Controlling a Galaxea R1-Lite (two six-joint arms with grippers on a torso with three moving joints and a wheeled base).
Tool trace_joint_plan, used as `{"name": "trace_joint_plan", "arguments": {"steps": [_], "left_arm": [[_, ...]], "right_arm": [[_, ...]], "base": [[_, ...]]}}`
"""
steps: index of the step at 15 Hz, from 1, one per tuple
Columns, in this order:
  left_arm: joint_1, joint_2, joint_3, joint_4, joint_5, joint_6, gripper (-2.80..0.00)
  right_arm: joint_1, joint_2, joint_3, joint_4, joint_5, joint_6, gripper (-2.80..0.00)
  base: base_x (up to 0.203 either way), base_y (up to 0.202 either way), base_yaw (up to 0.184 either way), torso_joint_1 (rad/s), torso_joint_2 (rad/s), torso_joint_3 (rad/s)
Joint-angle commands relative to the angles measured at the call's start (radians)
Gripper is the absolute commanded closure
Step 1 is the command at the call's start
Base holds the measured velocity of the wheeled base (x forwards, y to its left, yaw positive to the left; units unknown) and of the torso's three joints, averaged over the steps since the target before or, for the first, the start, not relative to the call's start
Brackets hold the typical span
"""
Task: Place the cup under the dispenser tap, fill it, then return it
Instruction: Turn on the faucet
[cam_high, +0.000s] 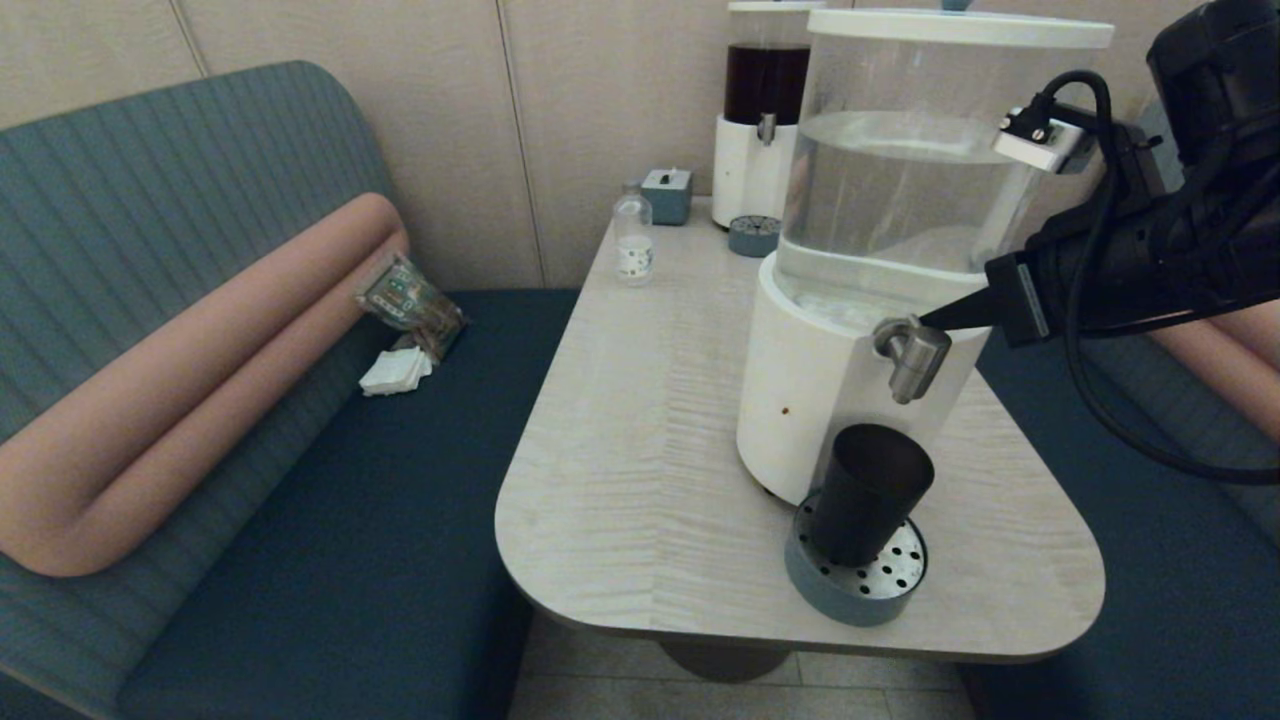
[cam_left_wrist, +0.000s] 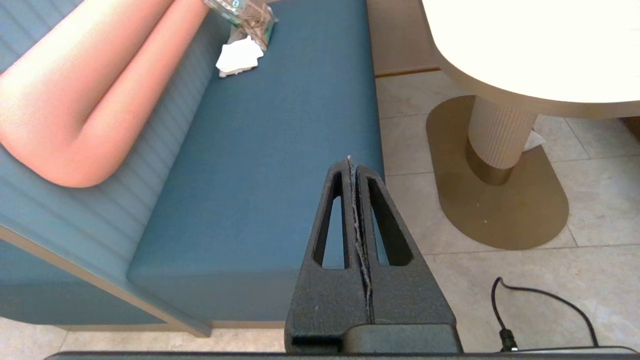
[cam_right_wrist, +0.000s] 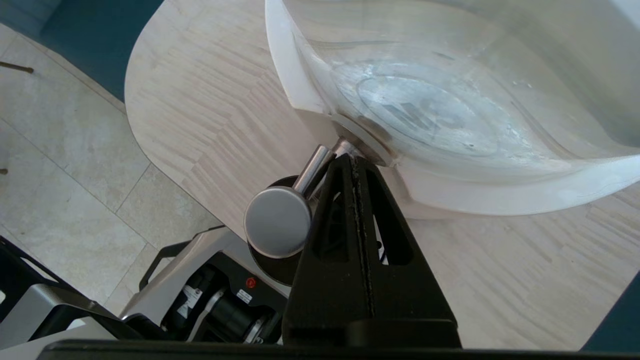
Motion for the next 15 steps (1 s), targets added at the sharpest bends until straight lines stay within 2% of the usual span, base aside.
{"name": "trace_joint_plan", "arguments": {"steps": [1,13,15], "left_arm": [[0.001,0.002,0.000,0.000,0.000,0.001,0.00],[0.001,0.001,0.000,0.000,0.000,0.001,0.00],[0.001,0.001,0.000,0.000,0.000,0.001,0.00]], "right_arm": [[0.007,0.008,0.000,0.002,0.004,-0.001,0.00],[0.047,0.013,0.004,-0.032,0.000,-0.004,0.00],[0.034,0.006,0.014,-0.072,-0.029,-0.001,0.00]], "base": [[0.000,0.000,0.000,0.000,0.00,0.000],[0.000,0.000,0.000,0.000,0.00,0.000],[0.000,0.000,0.000,0.000,0.00,0.000]]}}
